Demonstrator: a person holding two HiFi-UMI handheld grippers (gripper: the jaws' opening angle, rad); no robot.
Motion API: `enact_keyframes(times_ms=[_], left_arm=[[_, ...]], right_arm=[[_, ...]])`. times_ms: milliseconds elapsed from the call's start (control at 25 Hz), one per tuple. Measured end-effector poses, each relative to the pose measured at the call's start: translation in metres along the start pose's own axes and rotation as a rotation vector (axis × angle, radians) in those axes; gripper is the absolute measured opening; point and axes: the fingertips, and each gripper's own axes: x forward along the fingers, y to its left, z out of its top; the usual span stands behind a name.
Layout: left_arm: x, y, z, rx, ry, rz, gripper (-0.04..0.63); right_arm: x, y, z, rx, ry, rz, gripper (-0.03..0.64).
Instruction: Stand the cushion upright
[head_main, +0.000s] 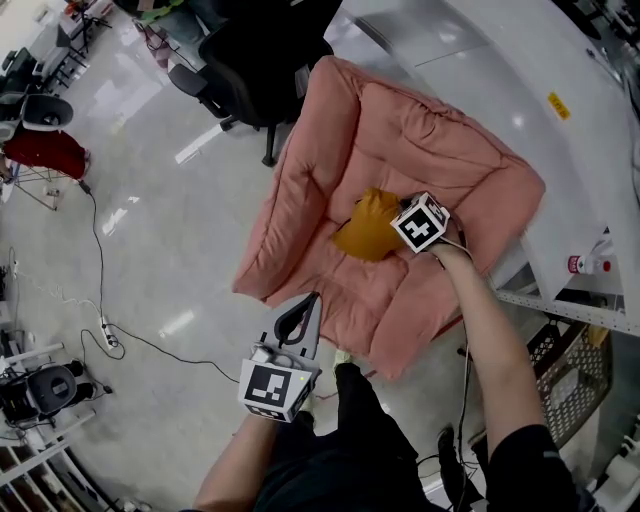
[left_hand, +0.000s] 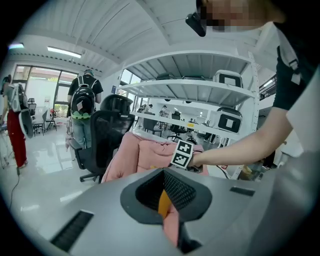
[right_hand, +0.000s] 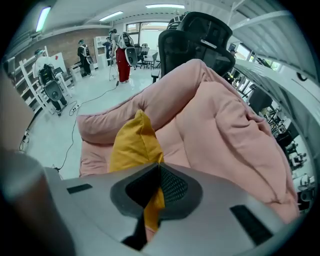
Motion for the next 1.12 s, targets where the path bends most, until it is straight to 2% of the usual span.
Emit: enact_keyframes(times_ms=[240, 680, 1120], left_arm=[[0.034, -0.016, 0.012, 0.0, -0.015, -0.028, 0.006], [0.095, -0.022, 0.024, -0.044, -0.023, -0.069, 0.006], [0.091, -0.022, 0.015, -0.038, 0.01, -0.065, 0.006]], right_arm=[[0.015, -0.036, 0.006, -0.015, 0.018, -0.011, 0.006], [0.04, -0.067, 0.019, -0.059, 0.027, -0.036, 0.005], [0.05, -0.097, 0.024, -0.071, -0.04, -0.236, 0.008]])
